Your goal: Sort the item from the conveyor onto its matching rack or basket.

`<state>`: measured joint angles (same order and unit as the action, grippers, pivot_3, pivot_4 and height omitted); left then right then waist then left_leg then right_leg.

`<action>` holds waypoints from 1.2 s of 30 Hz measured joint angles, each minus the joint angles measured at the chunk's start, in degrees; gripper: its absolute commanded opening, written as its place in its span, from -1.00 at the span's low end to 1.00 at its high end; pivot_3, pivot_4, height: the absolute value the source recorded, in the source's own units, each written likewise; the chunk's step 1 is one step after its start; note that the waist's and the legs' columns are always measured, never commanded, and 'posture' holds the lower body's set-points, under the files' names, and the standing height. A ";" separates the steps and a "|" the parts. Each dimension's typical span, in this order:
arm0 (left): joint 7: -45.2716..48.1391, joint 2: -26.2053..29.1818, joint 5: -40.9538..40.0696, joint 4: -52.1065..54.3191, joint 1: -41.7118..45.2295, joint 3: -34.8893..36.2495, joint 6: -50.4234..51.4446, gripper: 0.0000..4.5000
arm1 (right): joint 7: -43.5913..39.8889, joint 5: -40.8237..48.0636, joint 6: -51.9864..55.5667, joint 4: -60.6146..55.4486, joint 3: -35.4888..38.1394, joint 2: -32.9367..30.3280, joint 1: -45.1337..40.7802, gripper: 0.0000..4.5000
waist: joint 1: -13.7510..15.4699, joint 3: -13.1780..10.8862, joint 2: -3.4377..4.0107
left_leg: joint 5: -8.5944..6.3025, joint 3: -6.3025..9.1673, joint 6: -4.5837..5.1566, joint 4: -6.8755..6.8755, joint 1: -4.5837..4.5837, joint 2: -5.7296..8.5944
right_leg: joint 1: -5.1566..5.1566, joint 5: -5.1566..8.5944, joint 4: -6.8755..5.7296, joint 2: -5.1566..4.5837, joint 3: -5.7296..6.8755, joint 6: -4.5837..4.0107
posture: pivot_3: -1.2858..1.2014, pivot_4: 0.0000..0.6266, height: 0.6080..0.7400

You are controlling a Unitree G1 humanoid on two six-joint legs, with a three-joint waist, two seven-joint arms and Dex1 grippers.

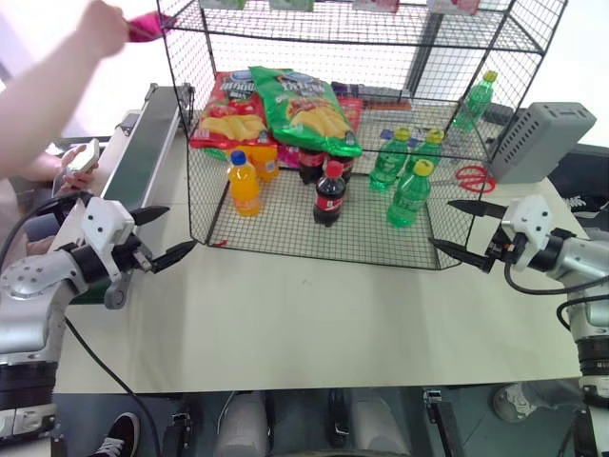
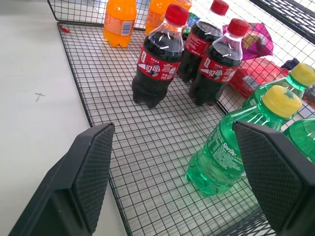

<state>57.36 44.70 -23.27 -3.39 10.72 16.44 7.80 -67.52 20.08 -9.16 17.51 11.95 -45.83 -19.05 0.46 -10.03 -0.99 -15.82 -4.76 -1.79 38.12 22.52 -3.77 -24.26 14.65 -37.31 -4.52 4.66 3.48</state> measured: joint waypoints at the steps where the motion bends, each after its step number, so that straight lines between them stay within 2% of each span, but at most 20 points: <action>1: 0.02 0.03 -0.06 0.23 -0.14 0.13 0.19 1.00 | 0.00 0.00 0.00 0.01 -0.08 0.06 -0.03 0.77 | -0.01 0.00 0.00 | 0.00 0.00 0.00 0.00 0.00 0.00 | 0.00 0.00 0.00 0.00 0.00 0.00 | 0.03 -0.52 1.00; 18: 0.11 1.06 0.62 0.49 -1.93 0.64 -0.95 1.00 | 0.21 0.51 1.53 -1.00 -0.51 1.62 -0.31 0.77 | -0.10 0.00 0.01 | 0.00 0.00 0.00 0.00 0.00 -0.01 | -0.01 0.00 0.00 0.00 0.00 0.00 | 0.03 -0.52 1.00; 27: -0.07 1.26 0.11 0.47 -4.76 3.38 -3.16 1.00 | 2.17 5.48 10.70 -9.08 -2.20 6.27 0.35 0.77 | -0.19 0.00 0.01 | 0.00 0.01 0.00 -0.01 0.00 -0.02 | -0.01 0.00 0.00 0.00 0.00 0.00 | 0.03 -0.52 1.00; 29: -0.62 1.48 1.32 0.37 -6.03 4.38 -5.58 1.00 | 2.68 6.15 12.49 -10.93 -2.73 7.27 0.81 0.77 | -0.17 0.00 0.01 | 0.00 0.01 0.00 -0.01 0.01 -0.02 | -0.01 0.00 0.00 -0.01 0.00 0.00 | 0.03 -0.52 1.00; 31: -2.00 2.98 5.17 -0.85 -8.42 5.38 -11.21 1.00 | 2.76 7.99 15.28 -13.26 -3.48 8.61 1.28 1.00 | -0.34 0.00 0.01 | -0.01 0.00 0.01 -0.05 0.00 -0.03 | -0.05 0.01 0.01 0.00 0.00 -0.02 | 0.03 -0.52 1.00; 36: -5.65 4.69 12.85 -2.73 -15.88 9.83 -24.62 1.00 | 2.21 12.47 22.93 -19.80 -7.15 11.16 2.36 1.00 | -0.47 -0.01 0.02 | -0.01 -0.01 0.01 -0.09 0.04 -0.05 | -0.09 0.01 0.03 -0.05 0.00 -0.03 | 0.03 -0.52 1.00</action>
<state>51.71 49.39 -10.42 -6.12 -5.16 26.27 -16.81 -65.31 32.55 13.77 -2.29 4.80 -34.67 -16.69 -0.01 -10.05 -0.97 -15.83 -4.77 -1.78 38.03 22.55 -3.82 -24.35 14.66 -37.28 -4.57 4.66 3.45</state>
